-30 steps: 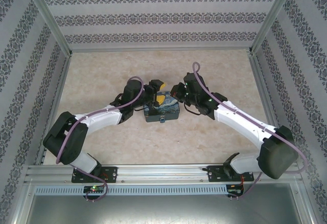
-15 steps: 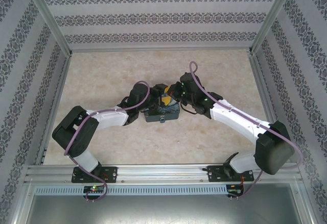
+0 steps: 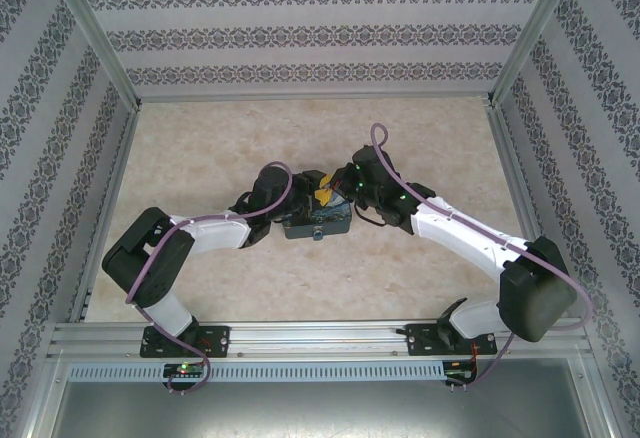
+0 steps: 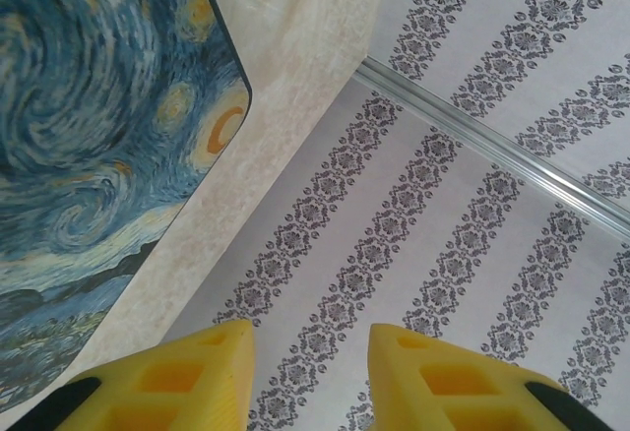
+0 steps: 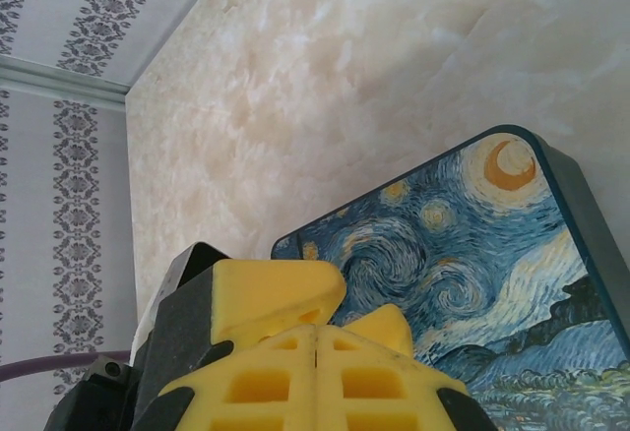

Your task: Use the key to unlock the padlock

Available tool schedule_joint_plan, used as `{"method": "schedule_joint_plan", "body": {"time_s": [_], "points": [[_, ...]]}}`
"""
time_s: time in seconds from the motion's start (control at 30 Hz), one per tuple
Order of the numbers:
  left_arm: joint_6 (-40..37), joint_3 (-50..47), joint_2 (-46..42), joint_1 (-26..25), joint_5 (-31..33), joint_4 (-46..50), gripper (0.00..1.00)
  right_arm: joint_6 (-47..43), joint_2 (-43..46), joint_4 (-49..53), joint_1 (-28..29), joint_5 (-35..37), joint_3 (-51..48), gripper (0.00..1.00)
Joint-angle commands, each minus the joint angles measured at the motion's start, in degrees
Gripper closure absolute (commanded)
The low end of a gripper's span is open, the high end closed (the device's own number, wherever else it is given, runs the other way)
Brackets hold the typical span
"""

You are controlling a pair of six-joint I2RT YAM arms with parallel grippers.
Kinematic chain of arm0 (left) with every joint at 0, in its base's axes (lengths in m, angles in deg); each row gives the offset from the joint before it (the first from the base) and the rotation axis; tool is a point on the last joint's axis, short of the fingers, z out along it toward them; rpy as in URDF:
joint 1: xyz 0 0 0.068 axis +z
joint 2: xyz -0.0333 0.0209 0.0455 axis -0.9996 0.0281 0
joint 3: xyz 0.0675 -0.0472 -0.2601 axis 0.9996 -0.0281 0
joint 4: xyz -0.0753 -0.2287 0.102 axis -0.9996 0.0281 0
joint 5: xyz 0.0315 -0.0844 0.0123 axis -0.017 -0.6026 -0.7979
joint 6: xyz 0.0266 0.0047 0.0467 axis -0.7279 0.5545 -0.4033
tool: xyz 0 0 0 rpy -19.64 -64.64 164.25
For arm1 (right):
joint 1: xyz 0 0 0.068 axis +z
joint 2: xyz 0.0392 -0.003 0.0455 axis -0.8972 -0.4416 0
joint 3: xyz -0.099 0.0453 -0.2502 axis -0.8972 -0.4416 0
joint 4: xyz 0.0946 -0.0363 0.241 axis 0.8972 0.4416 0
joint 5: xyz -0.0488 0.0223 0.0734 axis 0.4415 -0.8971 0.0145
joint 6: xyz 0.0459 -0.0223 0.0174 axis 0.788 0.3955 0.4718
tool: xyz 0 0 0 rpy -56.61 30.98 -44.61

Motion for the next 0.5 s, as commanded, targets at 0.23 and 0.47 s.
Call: {"method": "schedule_joint_plan", "body": {"time_s": [0.23,0.47], "points": [[-0.2,-0.54,-1.37,-0.49,1.39,-0.23,0.75,0.78,1.87,-1.34,0.29,1.63,-1.3,1.0],[-0.46,-0.23,-1.26,-0.49,1.19,-0.1,0.78,0.77,1.96,-1.39,0.05,1.59,-1.52,1.0]]}}
